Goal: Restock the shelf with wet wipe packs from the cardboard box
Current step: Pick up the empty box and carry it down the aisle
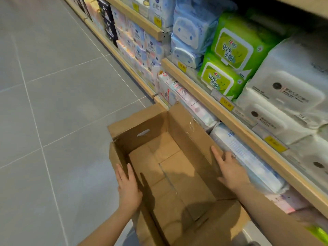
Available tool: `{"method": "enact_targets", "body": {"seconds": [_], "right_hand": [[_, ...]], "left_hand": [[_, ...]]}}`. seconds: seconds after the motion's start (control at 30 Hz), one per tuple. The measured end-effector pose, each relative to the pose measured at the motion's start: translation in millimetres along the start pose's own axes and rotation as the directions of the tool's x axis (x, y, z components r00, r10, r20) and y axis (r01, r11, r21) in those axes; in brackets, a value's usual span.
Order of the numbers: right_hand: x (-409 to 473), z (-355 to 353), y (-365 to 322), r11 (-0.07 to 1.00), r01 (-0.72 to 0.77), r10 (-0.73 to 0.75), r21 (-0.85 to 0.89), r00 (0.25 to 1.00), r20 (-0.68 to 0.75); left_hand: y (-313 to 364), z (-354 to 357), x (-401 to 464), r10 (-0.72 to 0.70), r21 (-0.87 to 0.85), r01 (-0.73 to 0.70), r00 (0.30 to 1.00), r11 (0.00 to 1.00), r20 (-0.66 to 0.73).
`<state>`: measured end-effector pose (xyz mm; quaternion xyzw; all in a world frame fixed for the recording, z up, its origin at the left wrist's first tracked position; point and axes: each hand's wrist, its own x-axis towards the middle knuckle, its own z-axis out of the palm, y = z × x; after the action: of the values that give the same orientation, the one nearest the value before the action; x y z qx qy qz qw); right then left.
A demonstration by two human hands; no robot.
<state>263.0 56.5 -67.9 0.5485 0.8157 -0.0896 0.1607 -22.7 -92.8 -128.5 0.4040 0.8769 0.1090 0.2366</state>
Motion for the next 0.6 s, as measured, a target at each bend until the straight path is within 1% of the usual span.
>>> {"method": "enact_targets", "body": {"seconds": [0.1, 0.2, 0.3, 0.37, 0.4, 0.53, 0.6], "right_hand": [[1.4, -7.3, -11.2, 1.000, 0.001, -0.001, -0.007, 0.999, -0.046], [2.9, -27.9, -24.5, 1.000, -0.004, 0.002, -0.014, 0.997, -0.083], [3.3, -61.8, -41.5, 1.000, 0.005, -0.005, -0.003, 0.990, -0.140], [3.2, -86.4, -55.5, 0.999, 0.016, -0.010, 0.036, 0.988, -0.156], [3.8, -99.2, -63.4, 0.998, 0.024, -0.014, 0.055, 0.985, -0.173], [11.2, -152.9, -101.5, 0.995, 0.070, -0.044, 0.077, 0.954, -0.295], [17.7, -175.6, -120.1, 0.992, 0.096, -0.066, 0.077, 0.943, -0.327]], "left_hand": [[-2.7, -6.0, 10.5, 0.023, -0.087, -0.025, 1.000, 0.996, -0.017], [-2.1, -28.8, 24.5, 0.036, -0.167, -0.041, 0.999, 0.985, -0.031], [-4.2, -69.1, 38.3, 0.010, -0.263, -0.025, 0.998, 0.965, -0.056], [-7.6, -103.1, 46.4, -0.016, -0.317, -0.008, 0.997, 0.948, -0.070], [-9.0, -121.6, 49.8, -0.007, -0.337, -0.024, 0.996, 0.941, -0.089], [-15.0, -198.1, 65.9, 0.055, -0.320, -0.127, 0.973, 0.939, -0.225], [-18.2, -232.5, 73.8, 0.065, -0.305, -0.157, 0.954, 0.939, -0.292]]}}
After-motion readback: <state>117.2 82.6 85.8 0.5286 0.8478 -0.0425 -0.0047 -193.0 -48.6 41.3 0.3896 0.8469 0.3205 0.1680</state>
